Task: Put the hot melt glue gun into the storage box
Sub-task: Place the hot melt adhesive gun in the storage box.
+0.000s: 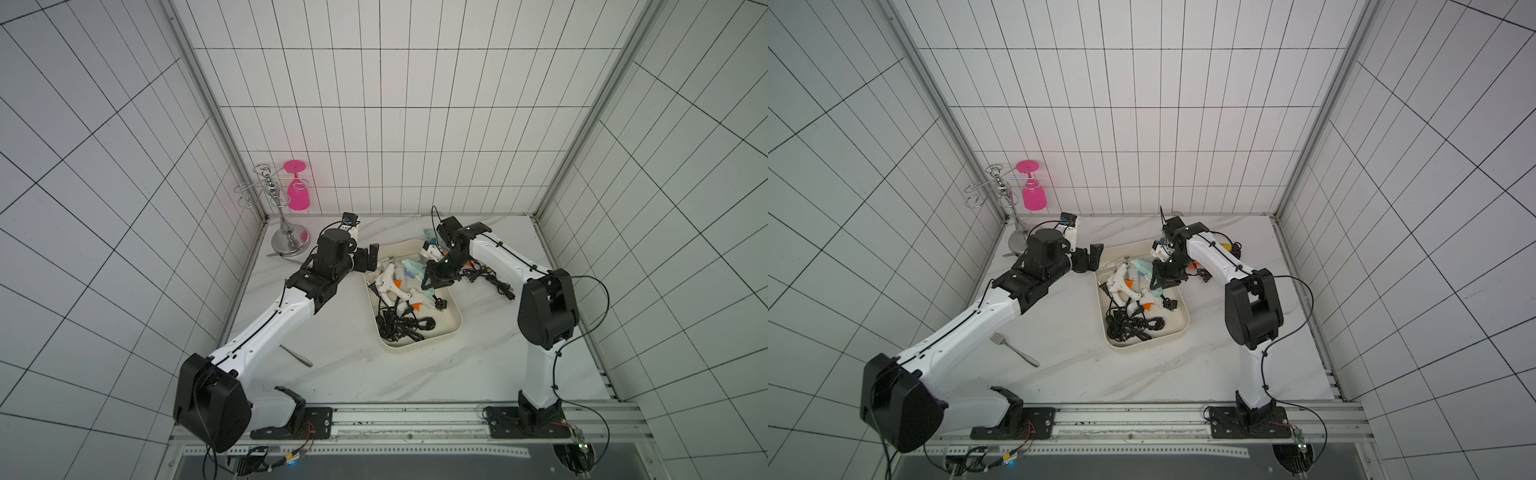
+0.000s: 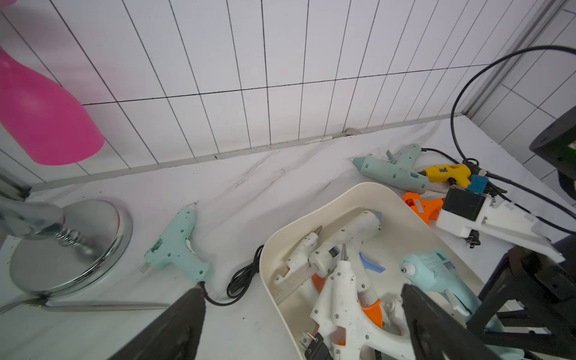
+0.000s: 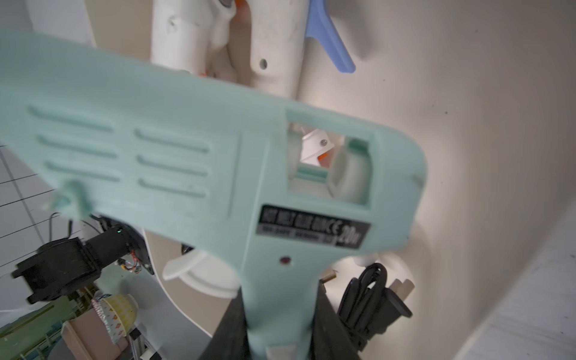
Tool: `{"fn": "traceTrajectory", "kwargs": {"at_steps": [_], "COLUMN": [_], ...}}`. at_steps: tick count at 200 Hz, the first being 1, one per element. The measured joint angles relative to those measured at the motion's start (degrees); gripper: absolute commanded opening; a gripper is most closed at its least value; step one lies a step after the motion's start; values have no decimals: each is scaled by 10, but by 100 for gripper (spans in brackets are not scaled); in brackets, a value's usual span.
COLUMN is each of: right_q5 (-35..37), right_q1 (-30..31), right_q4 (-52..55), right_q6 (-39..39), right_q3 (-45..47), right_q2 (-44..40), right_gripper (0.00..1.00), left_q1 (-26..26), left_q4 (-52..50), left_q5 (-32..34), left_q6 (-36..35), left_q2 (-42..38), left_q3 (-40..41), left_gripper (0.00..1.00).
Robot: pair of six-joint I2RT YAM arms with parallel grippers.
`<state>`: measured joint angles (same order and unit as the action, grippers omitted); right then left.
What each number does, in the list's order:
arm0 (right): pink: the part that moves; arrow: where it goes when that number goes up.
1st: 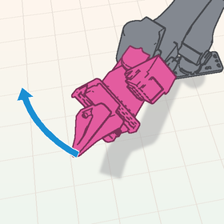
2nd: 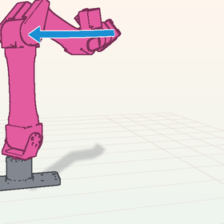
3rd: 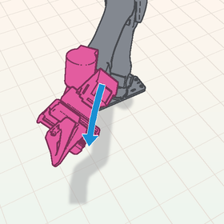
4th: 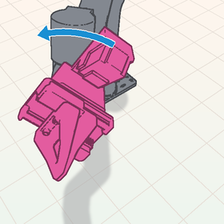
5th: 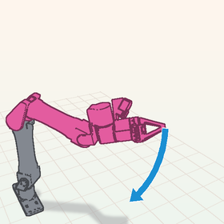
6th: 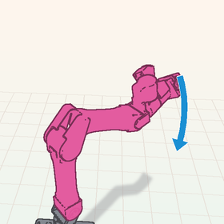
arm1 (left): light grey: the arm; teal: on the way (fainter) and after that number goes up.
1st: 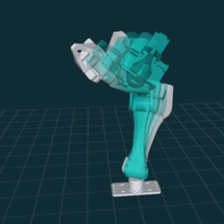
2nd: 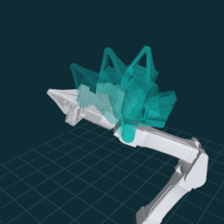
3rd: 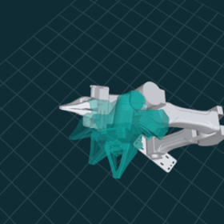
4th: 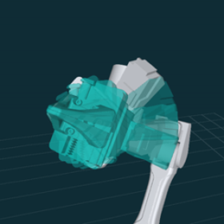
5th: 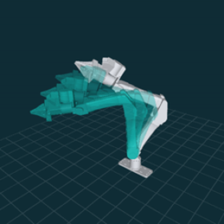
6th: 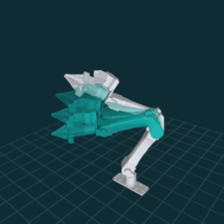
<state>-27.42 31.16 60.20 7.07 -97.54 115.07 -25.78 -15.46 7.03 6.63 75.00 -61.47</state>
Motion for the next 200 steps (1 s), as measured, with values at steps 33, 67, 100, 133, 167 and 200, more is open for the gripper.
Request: {"fn": "traceTrajectory", "kwargs": {"at_steps": [33,67,100,133,167,200], "right_q5": [88,160,206,226,244,247], "right_q1": [4,15,31,43,45,45], "right_q4": [8,6,-3,-10,-16,-11], "right_q6": [5,13,14,11,11,18], "right_q3": [-14,-23,-33,-39,-45,-45], "right_q2": [36,60,76,82,75,46], "right_gripper": [13,35,50,55,58,53], "left_q1": [12,46,65,82,120,150], "left_q4": [-29,-68,-92,-109,-136,-181], "left_q5": [41,56,57,51,38,8], "left_q6": [5,34,57,78,122,174], "left_q2": [1,21,51,79,133,212], "left_q3": [0,-10,-18,-40,-81,-134], "left_gripper": [99,99,99,99,99,99]}}
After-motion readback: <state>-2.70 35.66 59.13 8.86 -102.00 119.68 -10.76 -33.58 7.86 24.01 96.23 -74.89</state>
